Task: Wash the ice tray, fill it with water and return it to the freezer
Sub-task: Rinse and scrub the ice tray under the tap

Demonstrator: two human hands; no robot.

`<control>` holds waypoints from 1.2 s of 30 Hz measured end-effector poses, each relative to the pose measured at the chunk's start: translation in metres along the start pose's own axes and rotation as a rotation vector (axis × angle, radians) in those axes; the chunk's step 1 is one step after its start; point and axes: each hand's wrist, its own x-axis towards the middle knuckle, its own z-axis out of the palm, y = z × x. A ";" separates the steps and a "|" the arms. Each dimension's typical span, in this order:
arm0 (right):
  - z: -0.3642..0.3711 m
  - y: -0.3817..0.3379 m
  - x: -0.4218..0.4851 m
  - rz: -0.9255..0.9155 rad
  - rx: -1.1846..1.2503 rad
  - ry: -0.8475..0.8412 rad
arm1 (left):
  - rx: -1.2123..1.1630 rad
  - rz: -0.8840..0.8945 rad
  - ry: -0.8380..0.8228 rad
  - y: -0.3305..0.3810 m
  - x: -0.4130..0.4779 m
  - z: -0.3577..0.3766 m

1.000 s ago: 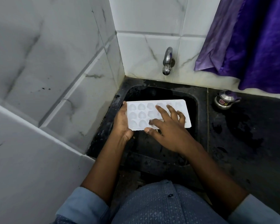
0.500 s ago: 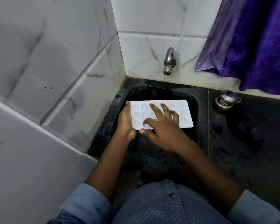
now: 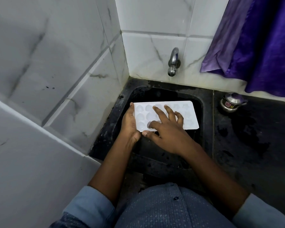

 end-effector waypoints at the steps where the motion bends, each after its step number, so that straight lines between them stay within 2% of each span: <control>1: 0.000 0.000 0.000 -0.002 0.005 0.016 | -0.011 -0.001 -0.016 -0.001 0.000 0.000; 13: 0.004 0.004 -0.003 0.002 0.023 0.028 | -0.035 0.008 -0.061 -0.003 0.006 -0.005; 18: 0.007 0.003 -0.002 0.005 -0.002 -0.022 | -0.044 -0.001 -0.055 -0.001 0.004 -0.003; 25: 0.003 -0.002 0.003 -0.044 0.051 0.098 | -0.033 -0.001 -0.034 -0.003 0.006 -0.005; 33: 0.002 -0.018 0.007 -0.071 0.054 -0.029 | -0.061 -0.045 -0.055 -0.002 0.004 -0.003; 36: 0.000 -0.021 0.007 -0.084 0.051 -0.029 | -0.062 -0.048 -0.048 -0.001 0.003 -0.002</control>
